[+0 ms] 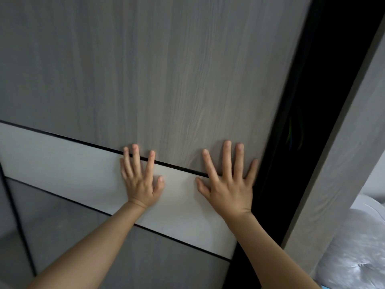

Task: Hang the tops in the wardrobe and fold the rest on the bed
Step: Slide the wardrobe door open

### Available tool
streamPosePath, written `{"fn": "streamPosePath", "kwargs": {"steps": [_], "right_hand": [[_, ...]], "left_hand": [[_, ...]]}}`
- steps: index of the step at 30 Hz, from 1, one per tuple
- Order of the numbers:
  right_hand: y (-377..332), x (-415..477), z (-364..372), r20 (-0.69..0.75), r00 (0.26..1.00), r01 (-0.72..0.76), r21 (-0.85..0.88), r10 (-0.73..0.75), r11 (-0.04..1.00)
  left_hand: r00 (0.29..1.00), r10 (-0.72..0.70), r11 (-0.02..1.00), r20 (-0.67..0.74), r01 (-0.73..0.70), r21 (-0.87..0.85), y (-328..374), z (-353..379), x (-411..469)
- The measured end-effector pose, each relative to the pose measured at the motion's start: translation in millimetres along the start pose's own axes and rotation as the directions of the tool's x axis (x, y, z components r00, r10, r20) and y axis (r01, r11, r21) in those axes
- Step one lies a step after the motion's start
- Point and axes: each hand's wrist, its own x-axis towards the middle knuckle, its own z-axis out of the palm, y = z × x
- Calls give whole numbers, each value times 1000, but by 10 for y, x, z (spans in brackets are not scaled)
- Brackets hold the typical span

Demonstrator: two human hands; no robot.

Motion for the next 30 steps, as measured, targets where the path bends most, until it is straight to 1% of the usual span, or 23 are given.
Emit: {"fn": "streamPosePath", "kwargs": {"steps": [6, 13, 19, 24, 26, 28, 30], "right_hand": [[-306, 112, 91, -10, 1000, 2, -16, -3, 1000], [-812, 335, 227, -13, 1000, 10, -48, -11, 999], [-1337, 579, 312, 22, 1000, 13, -92, -11, 996], [-1930, 829, 295, 146, 989, 21, -80, -9, 997], [-2083, 924, 257, 177, 984, 46, -40, -38, 998], [-2169, 994, 212, 176, 982, 67, -14, -64, 998], [-2226, 1033, 191, 137, 989, 49, -19, -46, 999]], "left_hand": [[999, 13, 1000, -29, -12, 23, -338, -11, 30], [999, 2, 1000, -33, -1, 17, -920, -18, 93], [1000, -2, 1000, 21, 2, 2, -1510, -78, 160], [998, -24, 1000, 55, 25, -16, -2147, -149, 217], [998, -30, 999, 58, 31, -18, -2373, -156, 237], [996, -35, 999, 86, 37, -21, -2576, -201, 262], [994, -26, 999, 105, 28, -20, -2804, -213, 271]]}}
